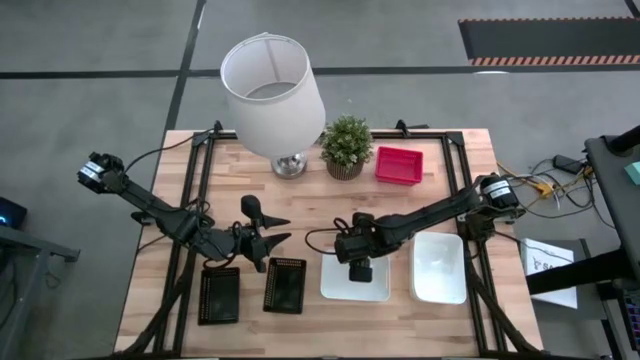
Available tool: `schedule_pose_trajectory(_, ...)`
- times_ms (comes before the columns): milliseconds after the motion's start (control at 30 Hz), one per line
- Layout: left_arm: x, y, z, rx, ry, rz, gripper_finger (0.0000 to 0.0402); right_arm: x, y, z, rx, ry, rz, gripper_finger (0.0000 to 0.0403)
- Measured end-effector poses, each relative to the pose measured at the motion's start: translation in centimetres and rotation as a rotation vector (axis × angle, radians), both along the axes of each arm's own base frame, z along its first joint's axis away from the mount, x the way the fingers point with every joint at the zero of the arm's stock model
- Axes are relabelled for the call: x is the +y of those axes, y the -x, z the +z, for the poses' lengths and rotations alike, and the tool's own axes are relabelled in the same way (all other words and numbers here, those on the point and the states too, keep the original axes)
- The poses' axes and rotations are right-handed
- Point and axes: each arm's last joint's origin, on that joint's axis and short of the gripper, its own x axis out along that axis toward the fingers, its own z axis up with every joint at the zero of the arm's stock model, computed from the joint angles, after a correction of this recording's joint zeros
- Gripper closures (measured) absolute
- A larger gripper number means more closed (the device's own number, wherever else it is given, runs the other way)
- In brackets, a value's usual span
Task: Stack baskets by color
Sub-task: Stack the left white bin on the white bins
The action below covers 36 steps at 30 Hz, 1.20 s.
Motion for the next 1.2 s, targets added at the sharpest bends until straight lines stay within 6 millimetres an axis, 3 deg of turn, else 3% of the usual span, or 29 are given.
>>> schedule_pose_trajectory(367, 0.0, 0.0, 0.0, 0.0, 0.0, -0.001, 0.0258, -0.1, 0.1, -1.1, -0.02, 0.003, -0.002, 0.0223)
schedule_pose_trajectory(867, 0.0, 0.0, 0.0, 0.0, 0.0, 0.0, 0.0258, -0.1, 0.1, -1.1, -0.016, 0.014, 0.03, 0.0388)
schedule_pose_trajectory(1067, 0.0, 0.0, 0.0, 0.0, 0.0, -0.001, 0.0258, -0.2, 0.1, -0.7, -0.021, -0.005, 0.007, 0.0394)
schedule_pose_trajectory(1200, 0.0, 0.0, 0.0, 0.0, 0.0, 0.0, 0.0258, -0.6, 0.0, 0.8, -0.055, -0.088, -0.052, 0.0394)
